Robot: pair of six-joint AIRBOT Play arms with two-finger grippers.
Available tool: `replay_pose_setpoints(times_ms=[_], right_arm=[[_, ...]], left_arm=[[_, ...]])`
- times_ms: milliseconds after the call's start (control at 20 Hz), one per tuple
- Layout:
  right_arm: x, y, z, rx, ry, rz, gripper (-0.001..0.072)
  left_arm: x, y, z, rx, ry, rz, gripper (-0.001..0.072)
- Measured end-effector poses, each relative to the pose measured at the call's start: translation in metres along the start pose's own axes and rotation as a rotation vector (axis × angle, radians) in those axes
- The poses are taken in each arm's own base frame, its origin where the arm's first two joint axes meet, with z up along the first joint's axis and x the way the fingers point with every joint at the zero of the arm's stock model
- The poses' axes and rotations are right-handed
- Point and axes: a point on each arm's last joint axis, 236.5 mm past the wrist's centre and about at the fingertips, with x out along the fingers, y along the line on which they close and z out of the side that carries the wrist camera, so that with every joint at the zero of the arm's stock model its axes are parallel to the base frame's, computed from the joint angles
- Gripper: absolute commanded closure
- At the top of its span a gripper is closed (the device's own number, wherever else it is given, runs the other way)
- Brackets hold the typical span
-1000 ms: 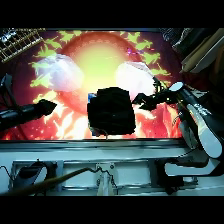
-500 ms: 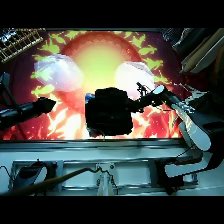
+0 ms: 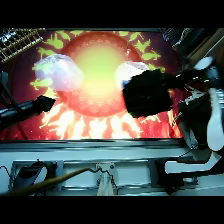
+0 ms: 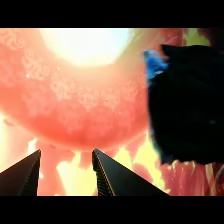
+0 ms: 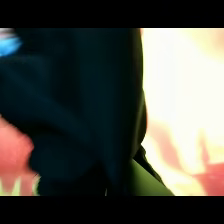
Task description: Fold the clothes and pants, and hang the long-sleeved shirts on hangers.
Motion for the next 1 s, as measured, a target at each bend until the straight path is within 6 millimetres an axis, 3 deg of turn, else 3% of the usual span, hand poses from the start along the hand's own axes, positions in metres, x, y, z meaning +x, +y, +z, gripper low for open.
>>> replay_pose_setpoints(times_ms=[100,250,450,600,700,800,1000], right_arm=[[-0.053,-0.025,0.024,0.06,-0.103,-0.032,0.0657],[-0.128,-0.065,0.032,0.164,-0.223,-0.085,0.0657],[-0.209,-0.122,0.005,0.331,-0.328,-0.165,0.0657],[-0.259,-0.159,-0.018,0.445,-0.433,-0.226,0.066],[-0.281,-0.182,-0.034,0.512,-0.481,-0.265,0.066],[-0.288,-0.199,-0.048,0.548,-0.489,-0.286,0.0659],[-0.265,-0.225,-0.069,0.582,-0.426,-0.293,0.0657]], left_arm=[[0.0,0.0,0.0,0.0,-0.002,0.0,0.0349],[0.0,0.0,0.0,0.0,-0.002,0.0,0.0349],[0.0,0.0,0.0,0.0,-0.002,0.0,0.0349],[0.0,0.0,0.0,0.0,-0.002,0.0,0.0349],[0.0,0.0,0.0,0.0,-0.002,0.0,0.0349],[0.0,0.0,0.0,0.0,-0.002,0.0,0.0349],[0.0,0.0,0.0,0.0,-0.002,0.0,0.0348]])
